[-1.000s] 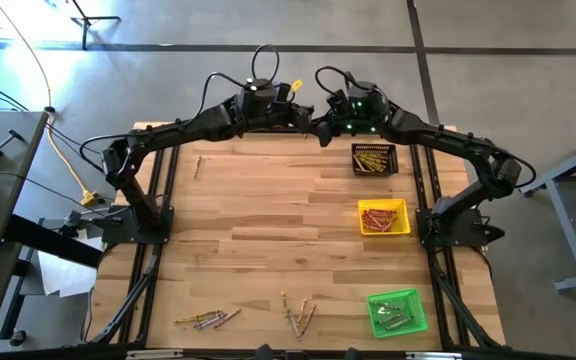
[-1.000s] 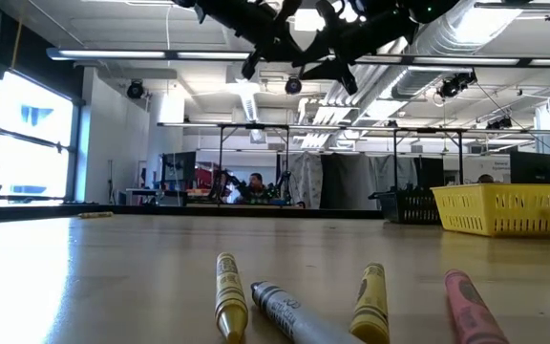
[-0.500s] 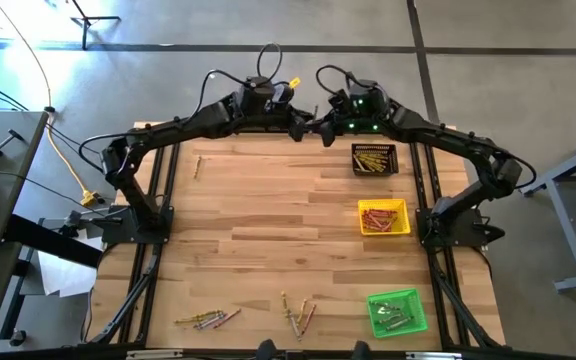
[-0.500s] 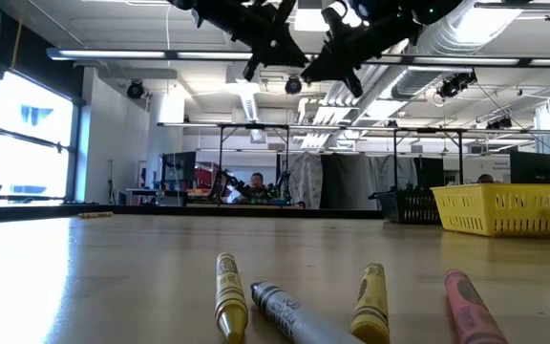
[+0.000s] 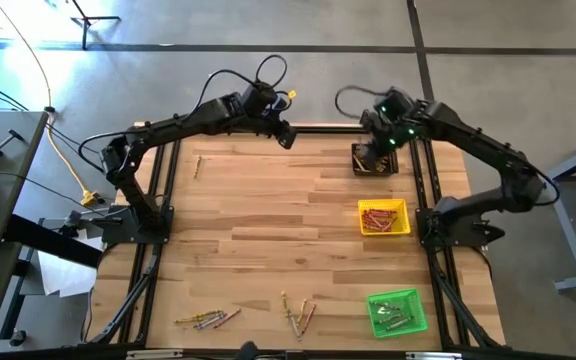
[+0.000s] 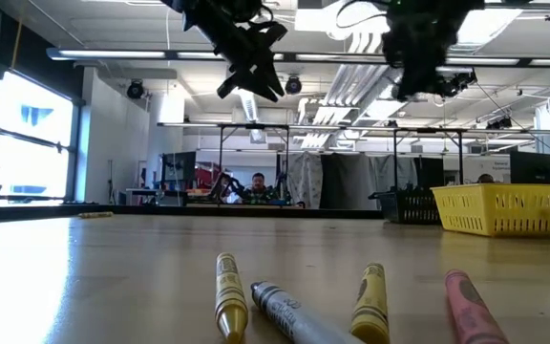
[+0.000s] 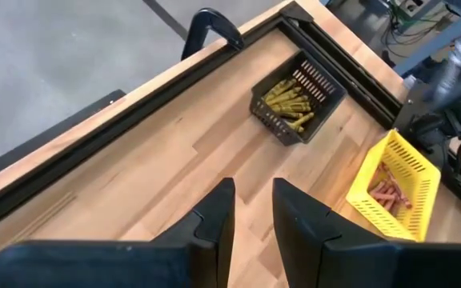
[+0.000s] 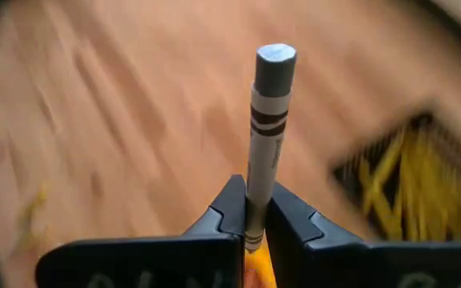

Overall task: Sort crayons
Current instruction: Put the gray crayon into the green bin

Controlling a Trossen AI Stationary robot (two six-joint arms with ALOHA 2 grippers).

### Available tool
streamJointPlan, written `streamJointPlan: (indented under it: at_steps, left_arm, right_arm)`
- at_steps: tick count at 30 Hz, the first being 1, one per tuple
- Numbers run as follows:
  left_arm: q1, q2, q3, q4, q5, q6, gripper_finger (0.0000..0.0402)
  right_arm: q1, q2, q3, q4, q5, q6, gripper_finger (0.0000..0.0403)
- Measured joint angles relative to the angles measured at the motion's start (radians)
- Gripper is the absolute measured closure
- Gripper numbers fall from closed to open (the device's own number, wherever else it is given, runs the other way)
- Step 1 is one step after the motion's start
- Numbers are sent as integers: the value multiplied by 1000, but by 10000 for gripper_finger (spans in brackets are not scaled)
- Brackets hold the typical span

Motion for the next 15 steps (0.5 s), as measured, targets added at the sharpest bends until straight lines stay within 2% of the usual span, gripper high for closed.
streamJointPlan:
  at_steps: [2,5,8,12,15]
  left_arm:
    - [-4,0,0,-2,0,-10,330]
    - [-9,0,0,-3,0,-14,329]
    - [-11,0,0,-3,0,1,331]
    - [-11,0,0,-20,13,51,332]
    - [-11,0,0,-57,28,108,332]
  right_arm:
    - [19,-24,0,-135,10,-3,390]
    - [58,-65,0,-271,56,-4,390]
    - [106,-102,0,-380,56,36,390]
    - [230,-150,0,-471,56,249,390]
    - [381,-174,0,-470,88,483,390]
